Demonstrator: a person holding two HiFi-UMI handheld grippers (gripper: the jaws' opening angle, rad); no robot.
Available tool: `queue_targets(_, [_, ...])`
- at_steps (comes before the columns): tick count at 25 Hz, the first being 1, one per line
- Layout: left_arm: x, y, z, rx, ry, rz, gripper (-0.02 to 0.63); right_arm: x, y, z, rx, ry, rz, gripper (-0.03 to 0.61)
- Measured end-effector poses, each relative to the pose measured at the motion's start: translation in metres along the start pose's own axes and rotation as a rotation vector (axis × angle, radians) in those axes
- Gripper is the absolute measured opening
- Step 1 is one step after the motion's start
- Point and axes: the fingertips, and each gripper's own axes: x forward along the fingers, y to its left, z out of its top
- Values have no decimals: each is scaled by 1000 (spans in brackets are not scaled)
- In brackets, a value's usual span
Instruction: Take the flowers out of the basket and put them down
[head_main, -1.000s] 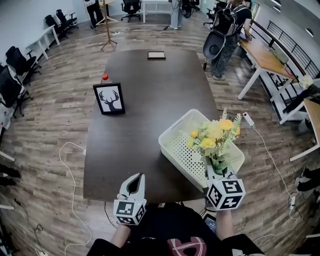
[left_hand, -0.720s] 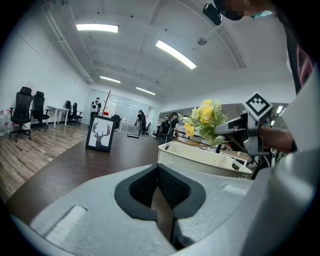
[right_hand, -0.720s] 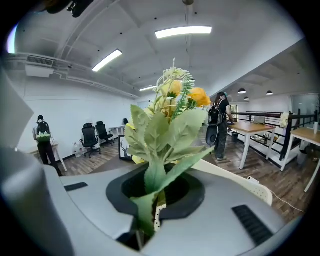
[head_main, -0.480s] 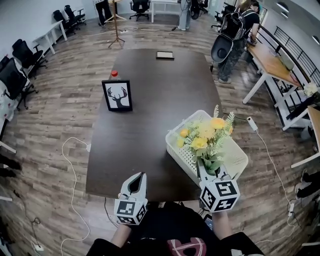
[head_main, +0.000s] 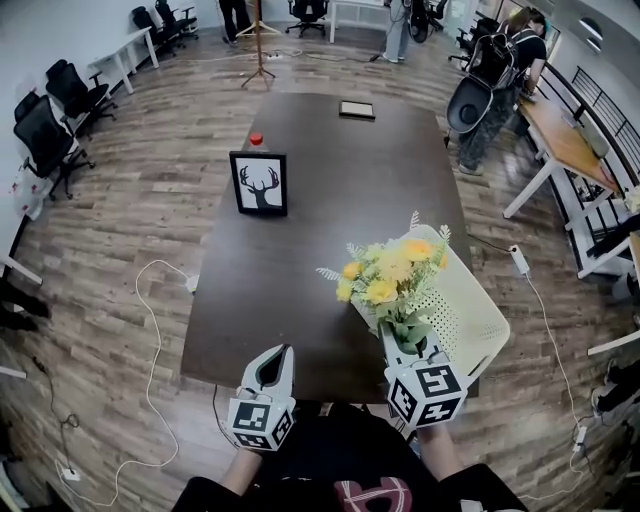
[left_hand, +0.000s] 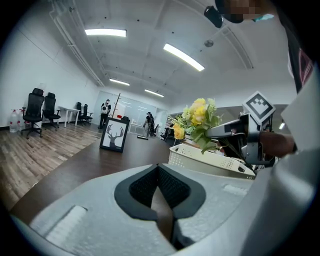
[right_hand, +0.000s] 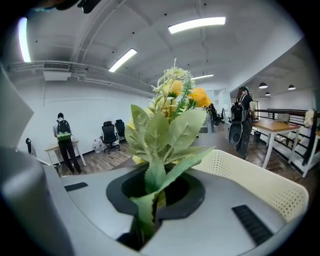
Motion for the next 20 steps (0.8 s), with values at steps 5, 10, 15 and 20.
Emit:
queue_targets(5, [-6, 8, 3, -10, -10, 30, 8, 11, 16, -3, 6, 14, 54, 51])
queue_targets(10, [-7, 14, 5, -20, -21, 60, 8, 25, 30, -13, -7, 45, 109, 51])
queue_targets(15, [-11, 21, 6, -30, -28, 93, 8, 35, 46, -20, -19, 70, 160, 51])
queue_targets(20, [-14, 26, 6, -43, -35, 118, 8, 47, 57, -34, -29, 107, 197, 51])
